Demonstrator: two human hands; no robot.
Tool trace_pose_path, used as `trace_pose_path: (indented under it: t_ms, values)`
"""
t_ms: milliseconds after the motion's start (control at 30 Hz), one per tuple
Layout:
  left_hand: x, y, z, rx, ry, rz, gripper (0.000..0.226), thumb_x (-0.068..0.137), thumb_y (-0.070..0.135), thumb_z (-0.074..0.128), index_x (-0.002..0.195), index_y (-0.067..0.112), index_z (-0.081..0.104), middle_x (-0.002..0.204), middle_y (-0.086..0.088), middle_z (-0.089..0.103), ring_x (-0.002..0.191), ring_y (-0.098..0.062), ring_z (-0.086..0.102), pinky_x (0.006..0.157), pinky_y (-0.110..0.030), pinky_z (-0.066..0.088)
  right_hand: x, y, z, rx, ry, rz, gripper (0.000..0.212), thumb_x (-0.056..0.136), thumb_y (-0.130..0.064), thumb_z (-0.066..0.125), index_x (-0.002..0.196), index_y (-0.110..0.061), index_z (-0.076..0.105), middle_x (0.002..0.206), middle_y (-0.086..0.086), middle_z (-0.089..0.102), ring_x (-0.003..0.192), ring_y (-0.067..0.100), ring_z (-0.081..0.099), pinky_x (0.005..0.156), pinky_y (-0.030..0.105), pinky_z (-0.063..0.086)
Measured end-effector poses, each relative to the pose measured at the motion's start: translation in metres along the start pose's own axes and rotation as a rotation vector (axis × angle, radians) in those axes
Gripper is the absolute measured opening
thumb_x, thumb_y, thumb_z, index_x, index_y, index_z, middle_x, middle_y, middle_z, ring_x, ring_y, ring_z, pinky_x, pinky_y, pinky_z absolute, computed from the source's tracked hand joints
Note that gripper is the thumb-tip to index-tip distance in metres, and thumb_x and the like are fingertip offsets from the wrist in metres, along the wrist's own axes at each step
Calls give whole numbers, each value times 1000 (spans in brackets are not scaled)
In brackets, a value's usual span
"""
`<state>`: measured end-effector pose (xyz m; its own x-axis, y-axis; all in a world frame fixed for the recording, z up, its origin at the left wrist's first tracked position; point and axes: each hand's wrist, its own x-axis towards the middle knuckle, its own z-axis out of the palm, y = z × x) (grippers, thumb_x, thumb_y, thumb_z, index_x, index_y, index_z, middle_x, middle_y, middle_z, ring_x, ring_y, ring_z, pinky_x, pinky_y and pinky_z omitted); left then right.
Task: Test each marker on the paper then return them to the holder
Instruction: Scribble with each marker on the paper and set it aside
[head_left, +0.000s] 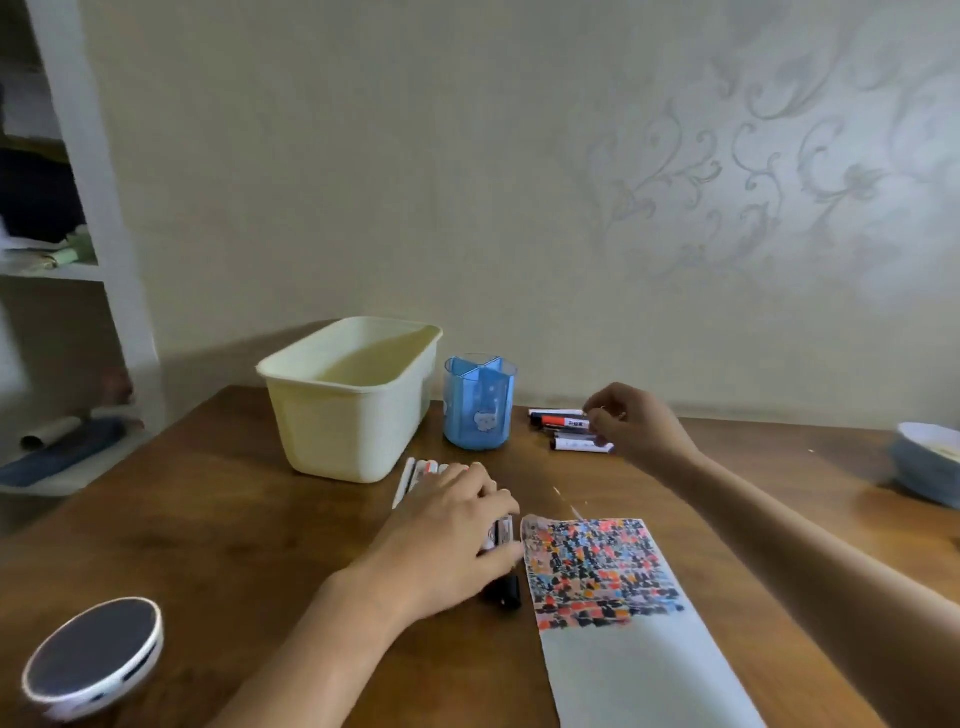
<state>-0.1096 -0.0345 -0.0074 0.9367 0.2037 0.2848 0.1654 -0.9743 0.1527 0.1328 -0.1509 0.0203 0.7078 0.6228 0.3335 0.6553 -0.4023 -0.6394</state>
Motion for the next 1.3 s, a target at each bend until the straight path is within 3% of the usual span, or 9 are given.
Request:
trace_pose_path:
  t_ms: [233,500,667,767,867,1000,1167,1300]
  values:
    - [0,22,9,47,-257,35,79,81,85,38,147,41,34,144,19,34,136,-5,24,113,-32,23,-27,79,-6,-290,44,15,32,89,-20,65,121,-24,64,117,-4,66,101,17,60,81,31,47]
    - [0,25,9,31,-404,3,98,68,97,37,150,46,24,152,24,22,141,-2,15,118,-34,17,-16,92,11,-515,63,-78,50,96,-27,53,145,-23,46,143,2,52,130,25,43,105,39,40]
    - [0,26,11,23,-436,-3,107,62,98,44,152,47,15,152,27,11,144,0,3,120,-33,10,-12,101,13,-573,-26,-87,57,101,-34,41,157,-27,27,160,-2,37,150,17,25,122,40,19]
    - [0,28,12,21,-457,-15,108,61,98,44,151,48,13,151,28,8,143,1,1,121,-33,11,-10,102,14,-571,-37,-95,56,101,-34,42,156,-26,31,156,2,41,147,20,30,123,41,19]
    - [0,27,12,25,-453,-8,108,60,99,42,151,48,13,150,30,8,143,2,1,121,-33,12,-12,99,13,-575,29,-128,48,100,-34,48,148,-25,45,139,6,51,132,26,42,113,40,30]
    - [1,29,12,22,-489,-26,108,60,99,43,151,50,10,153,30,3,144,1,-4,122,-35,10,-13,100,11,-542,62,-141,33,99,-40,55,129,-29,63,127,1,53,122,23,44,102,39,38]
    - [0,30,11,16,-484,-32,108,61,98,43,152,49,11,153,28,5,145,0,-1,122,-36,13,-15,92,9,-564,76,-118,26,99,-41,56,120,-30,66,125,-4,58,119,20,46,95,38,36]
    - [-1,30,10,18,-482,-29,108,62,98,42,152,47,13,155,25,6,146,-3,0,123,-39,14,-25,80,1,-404,66,-98,20,98,-35,59,112,-24,69,113,-3,65,102,18,54,80,33,45]
